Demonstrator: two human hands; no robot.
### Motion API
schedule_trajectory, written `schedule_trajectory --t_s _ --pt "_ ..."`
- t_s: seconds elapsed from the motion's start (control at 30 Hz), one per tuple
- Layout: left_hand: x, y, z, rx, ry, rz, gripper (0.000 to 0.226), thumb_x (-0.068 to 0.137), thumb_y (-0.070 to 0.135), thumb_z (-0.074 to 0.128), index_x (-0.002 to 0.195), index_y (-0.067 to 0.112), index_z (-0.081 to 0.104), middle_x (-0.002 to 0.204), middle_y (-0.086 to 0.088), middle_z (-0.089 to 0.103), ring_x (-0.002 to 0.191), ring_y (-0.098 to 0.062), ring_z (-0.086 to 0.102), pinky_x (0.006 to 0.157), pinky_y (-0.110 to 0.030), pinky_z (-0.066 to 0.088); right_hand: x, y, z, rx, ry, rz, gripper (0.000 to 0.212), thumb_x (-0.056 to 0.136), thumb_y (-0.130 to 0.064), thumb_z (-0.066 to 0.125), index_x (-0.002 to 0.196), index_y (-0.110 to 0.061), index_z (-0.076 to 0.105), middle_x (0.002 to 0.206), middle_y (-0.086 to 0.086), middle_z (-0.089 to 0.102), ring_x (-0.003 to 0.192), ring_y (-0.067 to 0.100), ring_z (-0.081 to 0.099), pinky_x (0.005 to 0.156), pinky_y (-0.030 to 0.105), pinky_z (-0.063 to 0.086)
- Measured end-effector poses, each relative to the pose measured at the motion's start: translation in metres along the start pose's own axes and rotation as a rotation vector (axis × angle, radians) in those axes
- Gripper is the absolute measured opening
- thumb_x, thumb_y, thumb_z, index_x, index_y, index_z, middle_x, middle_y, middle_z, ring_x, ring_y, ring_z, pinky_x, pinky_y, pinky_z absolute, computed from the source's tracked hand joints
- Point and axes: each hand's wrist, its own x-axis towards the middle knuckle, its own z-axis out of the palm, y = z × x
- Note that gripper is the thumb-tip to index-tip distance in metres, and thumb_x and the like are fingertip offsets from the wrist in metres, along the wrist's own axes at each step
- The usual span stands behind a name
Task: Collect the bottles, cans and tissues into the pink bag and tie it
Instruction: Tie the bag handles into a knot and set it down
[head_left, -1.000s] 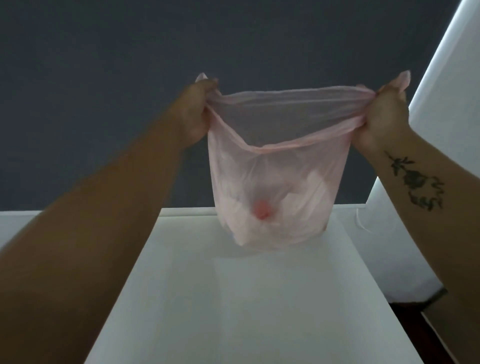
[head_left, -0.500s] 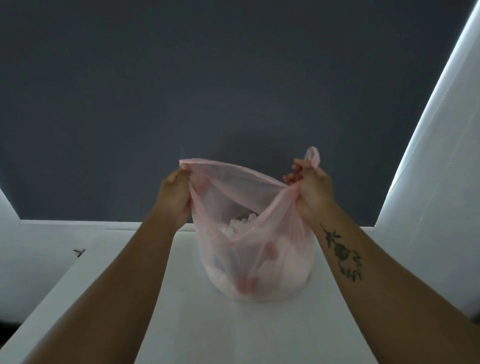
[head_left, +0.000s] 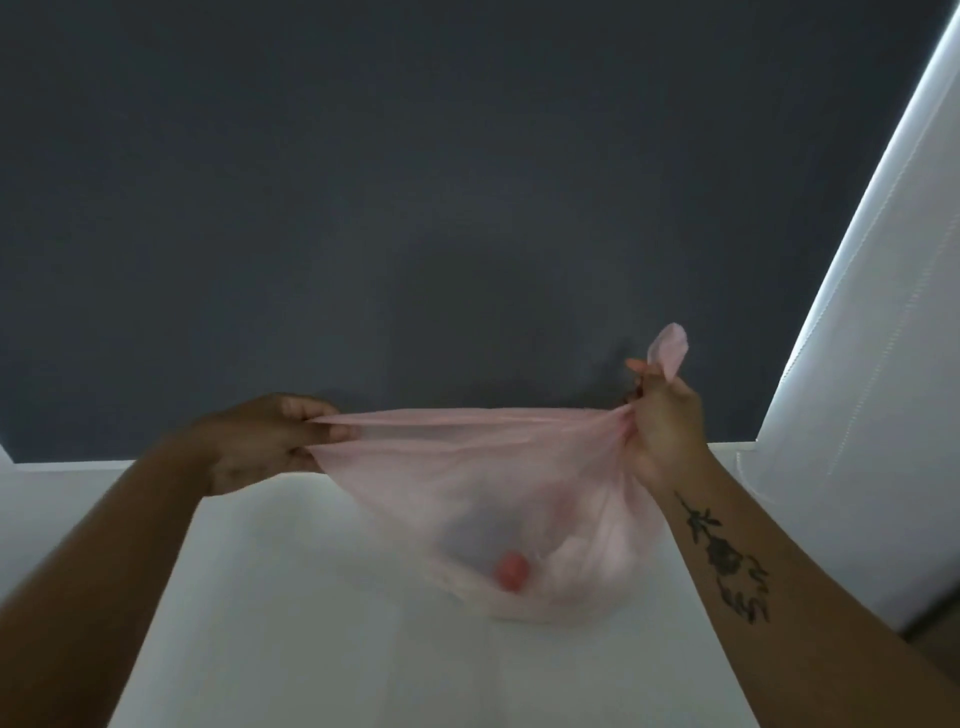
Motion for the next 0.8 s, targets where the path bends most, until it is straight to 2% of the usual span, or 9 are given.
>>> schedule_trajectory --t_s 0.07,0.17,0.3,0.37,0.43,0.5,0.6,0.73,0.8 --pt "-0.001 -0.007 -0.004 -0.278 -0.035 0.061 0.046 0.079 0.016 0.069 0.118 -0.008 0.066 0.119 -0.019 0.069 0.108 -0.029 0.068 0.088 -0.029 0.057 -0.003 0.002 -0.003 0.165 0.035 -0.008 0.030 0.103 -0.035 0.041 0.098 -0.012 0.059 0.081 0.003 0.068 0.072 0.018 0.065 0.067 0.031 0.054" --pt "0.005 -0.015 0.007 -0.601 0.011 0.235 0.047 0.093 0.016 0.051 0.131 -0.013 0.053 0.123 -0.022 0.064 0.109 -0.031 0.064 0.090 -0.036 0.056 -0.008 0.005 -0.006 0.348 0.047 0.044 0.026 0.104 -0.034 0.037 0.100 -0.013 0.052 0.057 0.001 0.064 0.074 0.023 0.074 0.074 0.037 0.057" --pt "0.029 -0.015 0.056 -0.919 0.129 0.293 0.043 0.104 0.038 0.037 0.130 0.007 0.052 0.120 -0.010 0.069 0.112 -0.021 0.065 0.101 -0.040 0.045 -0.016 0.014 0.000 0.424 0.134 0.115 0.021 0.104 -0.027 0.037 0.089 -0.019 0.049 0.050 -0.003 0.040 0.040 0.012 0.045 0.055 0.029 0.053" --pt "0.039 0.000 0.083 -1.163 0.225 0.229 0.037 0.103 0.046 0.036 0.107 0.017 0.059 0.088 -0.002 0.075 0.085 -0.016 0.073 0.089 -0.038 0.049 -0.018 0.018 0.002 0.361 0.175 0.121 0.023 0.104 -0.026 0.034 0.087 -0.022 0.049 0.052 -0.003 0.036 0.040 0.012 0.036 0.045 0.023 0.043" --pt "0.043 0.017 0.101 -1.306 0.297 0.166 0.041 0.103 0.039 0.037 0.067 0.022 0.042 0.053 0.004 0.049 0.047 -0.013 0.052 0.065 -0.030 0.046 -0.021 0.018 0.002 0.258 0.187 0.107 0.022 0.103 -0.034 0.037 0.088 -0.026 0.052 0.054 -0.004 0.037 0.044 0.012 0.037 0.049 0.025 0.042" --pt "0.042 0.030 0.117 -1.317 0.270 0.146 0.037 0.094 0.019 0.039 0.058 0.022 0.033 0.054 0.003 0.034 0.046 -0.014 0.036 0.057 -0.027 0.041 -0.021 0.015 -0.002 0.156 0.131 0.121 0.019 0.102 -0.032 0.042 0.090 -0.024 0.054 0.059 -0.004 0.042 0.051 0.012 0.042 0.059 0.026 0.043" --pt "0.034 0.036 0.136 -1.115 0.235 0.135 0.031 0.088 -0.001 0.041 0.062 0.013 0.051 0.061 -0.003 0.049 0.058 -0.017 0.049 0.065 -0.028 0.046 -0.018 0.011 -0.015 0.099 -0.005 0.134 0.017 0.100 -0.015 0.045 0.089 -0.013 0.058 0.067 0.001 0.052 0.057 0.014 0.048 0.062 0.027 0.043" --pt "0.028 0.034 0.154 -0.813 0.312 0.252 0.012 0.102 0.013 0.049 0.105 0.012 0.061 0.090 -0.004 0.066 0.075 -0.016 0.065 0.068 -0.029 0.055 -0.012 0.003 -0.032 0.345 -0.115 0.155 0.021 0.104 -0.022 0.042 0.114 -0.012 0.056 0.102 0.005 0.070 0.090 0.019 0.071 0.079 0.036 0.055" --pt "0.027 0.034 0.166 -0.789 0.382 0.322 0.015 0.104 0.023 0.048 0.113 0.015 0.056 0.101 -0.005 0.071 0.084 -0.019 0.072 0.071 -0.034 0.059 -0.006 0.001 -0.037 0.391 -0.125 0.193 0.022 0.103 -0.033 0.042 0.111 -0.016 0.054 0.093 0.005 0.067 0.088 0.023 0.073 0.083 0.044 0.055"
